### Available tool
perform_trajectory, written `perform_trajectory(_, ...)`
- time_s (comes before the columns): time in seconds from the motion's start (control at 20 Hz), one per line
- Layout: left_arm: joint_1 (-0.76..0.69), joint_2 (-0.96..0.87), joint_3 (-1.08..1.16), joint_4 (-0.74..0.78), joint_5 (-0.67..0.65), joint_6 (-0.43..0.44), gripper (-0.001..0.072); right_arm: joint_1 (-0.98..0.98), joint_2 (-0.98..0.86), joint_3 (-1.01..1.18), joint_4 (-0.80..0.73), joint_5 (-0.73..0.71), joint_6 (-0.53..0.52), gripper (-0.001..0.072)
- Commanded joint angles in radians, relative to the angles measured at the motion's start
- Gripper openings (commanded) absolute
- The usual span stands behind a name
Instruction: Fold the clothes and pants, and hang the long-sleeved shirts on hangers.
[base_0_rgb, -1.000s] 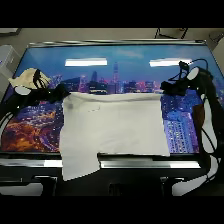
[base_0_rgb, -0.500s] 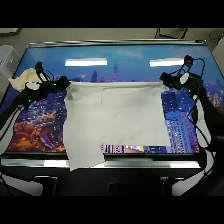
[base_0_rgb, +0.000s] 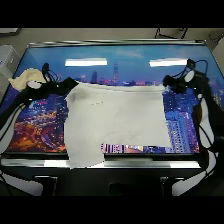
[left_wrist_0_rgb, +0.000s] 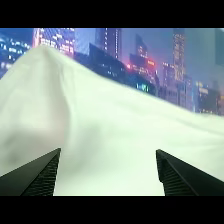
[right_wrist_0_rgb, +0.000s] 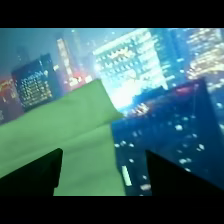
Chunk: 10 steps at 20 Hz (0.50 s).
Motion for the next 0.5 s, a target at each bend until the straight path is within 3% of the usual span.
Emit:
perform_trajectory(0.0, 0.166, 0.06, 0.031, 0.216, -0.533, -0.162, 0.0646, -0.143, 0.065, 0.042, 0.03, 0.438, -0.179, 0.0629)
perform_trajectory(0.1, 0.245, 0.102, -0.028, 0.408, -0.746, -0.241, 0.0582, -0.239, 0.069, 0.016, 0.031, 0.681, -0.195, 0.0627)
perform_trajectory(0.2, 0.279, 0.183, -0.195, 0.462, -0.755, -0.219, 0.0582, -0.293, 0.082, -0.085, 0.045, 0.816, -0.217, 0.0626)
perform_trajectory(0.3, 0.284, 0.284, -0.424, 0.447, -0.668, -0.148, 0.058, -0.305, 0.138, -0.219, 0.045, 0.796, -0.234, 0.0627)
perform_trajectory(0.35, 0.284, 0.316, -0.513, 0.432, -0.635, -0.115, 0.0554, -0.301, 0.17, -0.274, 0.047, 0.764, -0.238, 0.0627)
perform_trajectory(0.4, 0.284, 0.332, -0.581, 0.414, -0.612, -0.081, 0.0481, -0.301, 0.195, -0.31, 0.053, 0.739, -0.244, 0.0627)
perform_trajectory(0.45, 0.284, 0.334, -0.63, 0.39, -0.596, -0.048, 0.0481, -0.301, 0.213, -0.33, 0.062, 0.729, -0.249, 0.0626)
